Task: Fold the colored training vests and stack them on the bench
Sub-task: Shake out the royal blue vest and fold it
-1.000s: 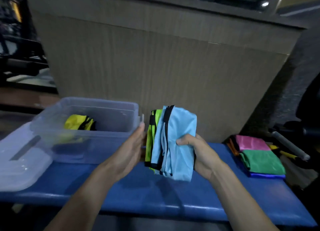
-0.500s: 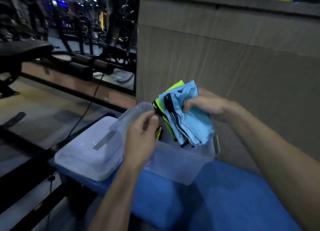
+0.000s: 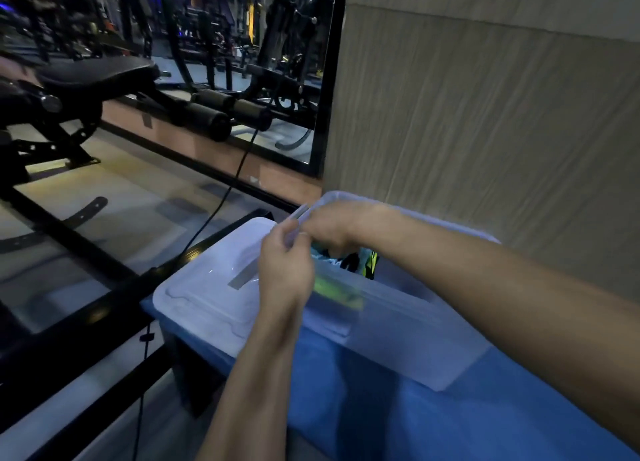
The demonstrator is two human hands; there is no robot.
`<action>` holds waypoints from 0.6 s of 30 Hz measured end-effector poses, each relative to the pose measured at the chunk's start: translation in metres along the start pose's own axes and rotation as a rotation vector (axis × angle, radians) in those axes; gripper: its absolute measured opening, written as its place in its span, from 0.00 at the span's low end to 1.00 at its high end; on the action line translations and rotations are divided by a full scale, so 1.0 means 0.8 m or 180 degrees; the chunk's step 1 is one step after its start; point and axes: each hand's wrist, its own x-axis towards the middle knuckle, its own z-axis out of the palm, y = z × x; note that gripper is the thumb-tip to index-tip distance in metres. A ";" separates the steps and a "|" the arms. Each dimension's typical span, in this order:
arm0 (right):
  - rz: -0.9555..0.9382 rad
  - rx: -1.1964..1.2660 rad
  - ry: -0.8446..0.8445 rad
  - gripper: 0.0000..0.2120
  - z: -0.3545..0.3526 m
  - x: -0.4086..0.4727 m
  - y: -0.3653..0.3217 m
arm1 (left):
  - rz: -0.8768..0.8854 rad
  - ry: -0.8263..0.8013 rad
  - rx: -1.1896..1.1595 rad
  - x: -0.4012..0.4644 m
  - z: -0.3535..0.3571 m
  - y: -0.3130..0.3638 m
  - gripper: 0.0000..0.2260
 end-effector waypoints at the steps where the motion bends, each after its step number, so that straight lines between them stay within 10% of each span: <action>1: -0.0045 0.0199 0.0311 0.17 0.012 -0.007 0.004 | -0.0013 0.0001 0.0009 -0.001 0.000 -0.001 0.10; 6: 0.0522 0.1641 0.1694 0.23 0.068 -0.049 0.026 | -0.0003 -0.0119 0.0054 -0.003 0.002 -0.004 0.13; 9: 0.0821 0.2026 0.1107 0.34 0.086 -0.059 0.012 | 0.0091 -0.0212 0.0304 -0.006 0.001 -0.009 0.18; 18: 0.0681 0.1909 0.0408 0.22 0.109 -0.022 0.006 | 0.0354 -0.0291 0.0742 -0.013 0.001 -0.005 0.19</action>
